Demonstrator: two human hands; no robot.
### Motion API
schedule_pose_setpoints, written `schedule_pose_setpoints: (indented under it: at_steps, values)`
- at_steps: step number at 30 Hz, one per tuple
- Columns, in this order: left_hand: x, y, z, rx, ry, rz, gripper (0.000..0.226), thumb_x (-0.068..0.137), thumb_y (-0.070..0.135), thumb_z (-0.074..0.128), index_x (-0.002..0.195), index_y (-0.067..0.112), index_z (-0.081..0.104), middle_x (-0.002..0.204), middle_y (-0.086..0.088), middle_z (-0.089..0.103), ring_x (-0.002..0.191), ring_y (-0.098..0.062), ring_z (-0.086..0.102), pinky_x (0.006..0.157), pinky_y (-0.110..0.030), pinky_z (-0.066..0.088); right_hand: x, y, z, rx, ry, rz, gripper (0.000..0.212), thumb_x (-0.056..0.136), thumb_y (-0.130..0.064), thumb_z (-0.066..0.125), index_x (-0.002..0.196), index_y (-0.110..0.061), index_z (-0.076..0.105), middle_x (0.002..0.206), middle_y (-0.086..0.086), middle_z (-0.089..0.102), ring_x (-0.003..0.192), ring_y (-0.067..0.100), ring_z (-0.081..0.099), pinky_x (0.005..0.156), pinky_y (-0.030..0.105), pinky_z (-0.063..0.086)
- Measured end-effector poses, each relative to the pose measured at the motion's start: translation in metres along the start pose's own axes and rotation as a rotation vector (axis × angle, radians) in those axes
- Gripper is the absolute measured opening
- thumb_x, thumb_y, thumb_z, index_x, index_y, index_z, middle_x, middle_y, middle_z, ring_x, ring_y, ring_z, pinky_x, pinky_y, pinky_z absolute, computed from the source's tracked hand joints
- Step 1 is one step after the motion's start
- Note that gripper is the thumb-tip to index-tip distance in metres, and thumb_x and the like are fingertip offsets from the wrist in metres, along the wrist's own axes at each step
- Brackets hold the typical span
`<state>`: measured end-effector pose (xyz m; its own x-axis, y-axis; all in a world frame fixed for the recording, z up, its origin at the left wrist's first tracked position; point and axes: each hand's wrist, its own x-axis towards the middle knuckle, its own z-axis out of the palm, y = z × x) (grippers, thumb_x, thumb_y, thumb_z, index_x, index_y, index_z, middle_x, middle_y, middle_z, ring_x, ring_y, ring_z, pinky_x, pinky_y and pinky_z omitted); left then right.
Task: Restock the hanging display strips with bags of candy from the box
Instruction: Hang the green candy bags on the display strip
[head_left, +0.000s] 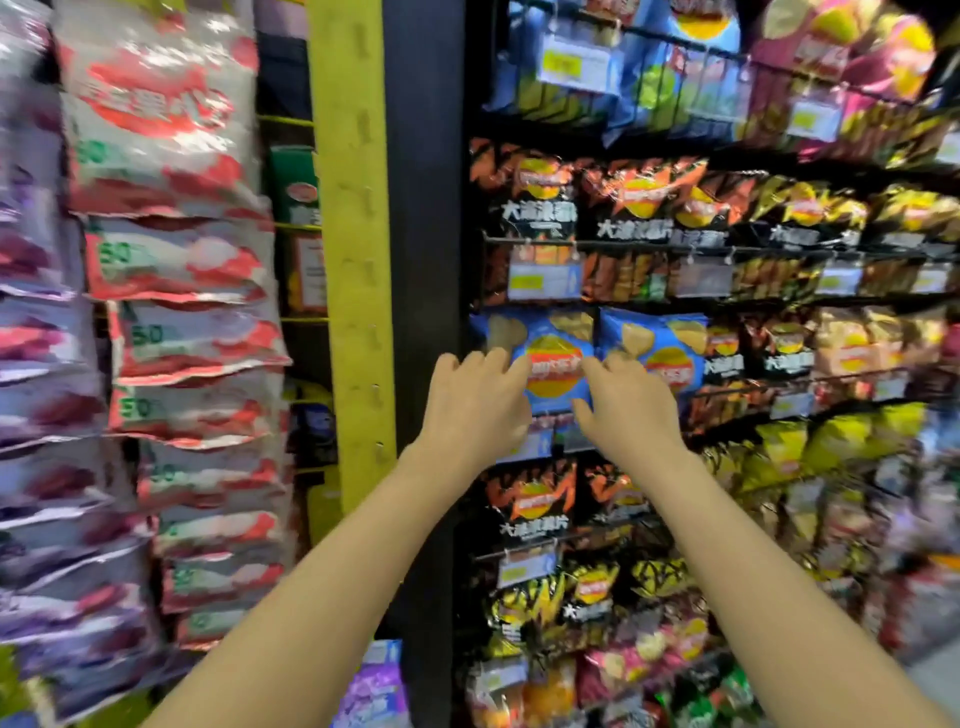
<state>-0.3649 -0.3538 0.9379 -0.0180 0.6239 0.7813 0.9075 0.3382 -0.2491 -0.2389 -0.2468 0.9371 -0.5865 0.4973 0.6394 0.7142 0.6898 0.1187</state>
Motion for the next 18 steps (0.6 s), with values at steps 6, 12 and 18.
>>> schedule_pose_setpoints:
  at_steps: [6, 12, 18]
  values:
    - [-0.033, 0.092, 0.065, -0.139, -0.190, 0.005, 0.019, 0.067, 0.023, 0.062, 0.082, 0.013, 0.066, 0.063, -0.003, 0.058, 0.052, -0.026, 0.057, 0.050, -0.030, 0.040, -0.084, 0.067, 0.070, 0.002, -0.182, 0.031, 0.031, 0.073, -0.024, 0.076, 0.097, -0.009, 0.064, 0.080, 0.009, 0.063, 0.071, 0.030, 0.063, 0.050, 0.033, 0.046]
    - [-0.064, 0.199, 0.113, -0.254, -0.484, -0.107, 0.026, 0.084, 0.023, 0.057, 0.107, 0.010, 0.060, 0.090, -0.007, 0.063, 0.083, -0.029, 0.063, 0.074, -0.038, 0.046, -0.156, 0.164, 0.135, 0.018, -0.422, 0.006, 0.021, 0.078, -0.018, 0.070, 0.095, -0.007, 0.066, 0.087, 0.010, 0.068, 0.071, 0.030, 0.064, 0.052, 0.032, 0.048]
    - [-0.098, 0.302, 0.154, -0.261, -0.753, -0.187, 0.034, 0.095, 0.024, 0.038, 0.127, 0.014, 0.045, 0.123, -0.005, 0.054, 0.113, -0.026, 0.051, 0.090, -0.038, 0.037, -0.213, 0.261, 0.183, 0.047, -0.611, -0.034, 0.025, 0.082, -0.020, 0.067, 0.103, -0.008, 0.062, 0.091, 0.011, 0.067, 0.075, 0.031, 0.064, 0.060, 0.037, 0.054]
